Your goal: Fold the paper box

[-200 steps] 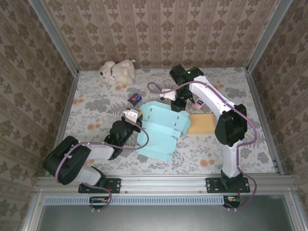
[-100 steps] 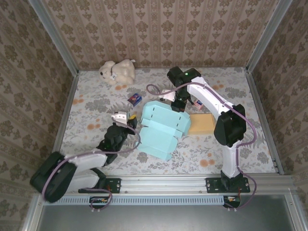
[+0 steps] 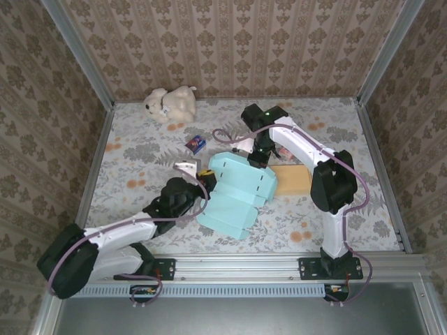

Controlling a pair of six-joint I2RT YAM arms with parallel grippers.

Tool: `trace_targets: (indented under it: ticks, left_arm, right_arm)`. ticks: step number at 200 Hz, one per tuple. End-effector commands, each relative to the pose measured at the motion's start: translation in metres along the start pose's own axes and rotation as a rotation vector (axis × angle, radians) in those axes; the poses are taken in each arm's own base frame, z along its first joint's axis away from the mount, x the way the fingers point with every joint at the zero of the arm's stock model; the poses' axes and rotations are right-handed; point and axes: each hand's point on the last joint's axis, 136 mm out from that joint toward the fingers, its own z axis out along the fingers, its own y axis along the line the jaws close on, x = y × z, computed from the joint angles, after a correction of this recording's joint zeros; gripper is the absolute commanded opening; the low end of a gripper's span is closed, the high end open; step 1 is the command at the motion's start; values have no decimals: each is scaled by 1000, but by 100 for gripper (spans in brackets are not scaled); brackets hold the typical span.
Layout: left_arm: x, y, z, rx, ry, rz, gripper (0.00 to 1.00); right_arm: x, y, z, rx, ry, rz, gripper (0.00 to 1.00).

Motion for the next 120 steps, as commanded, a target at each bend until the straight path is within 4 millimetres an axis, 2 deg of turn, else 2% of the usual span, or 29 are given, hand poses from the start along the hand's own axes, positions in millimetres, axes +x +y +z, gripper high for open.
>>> trace_targets:
  ticks: [1, 45, 80, 120]
  left_arm:
    - [-11, -12, 11, 27, -7, -39, 22]
    - [-5, 2, 26, -38, 13, -30, 22]
    - [0, 15, 36, -47, 48, -73, 22]
    - [1, 35, 49, -39, 63, -162, 21]
  right_arm:
    - [-7, 9, -12, 17, -59, -6, 0]
    - [-17, 8, -24, 77, -140, -3, 0]
    - [-13, 18, -31, 143, -135, -63, 0]
    - [-13, 25, -36, 135, -141, -97, 0]
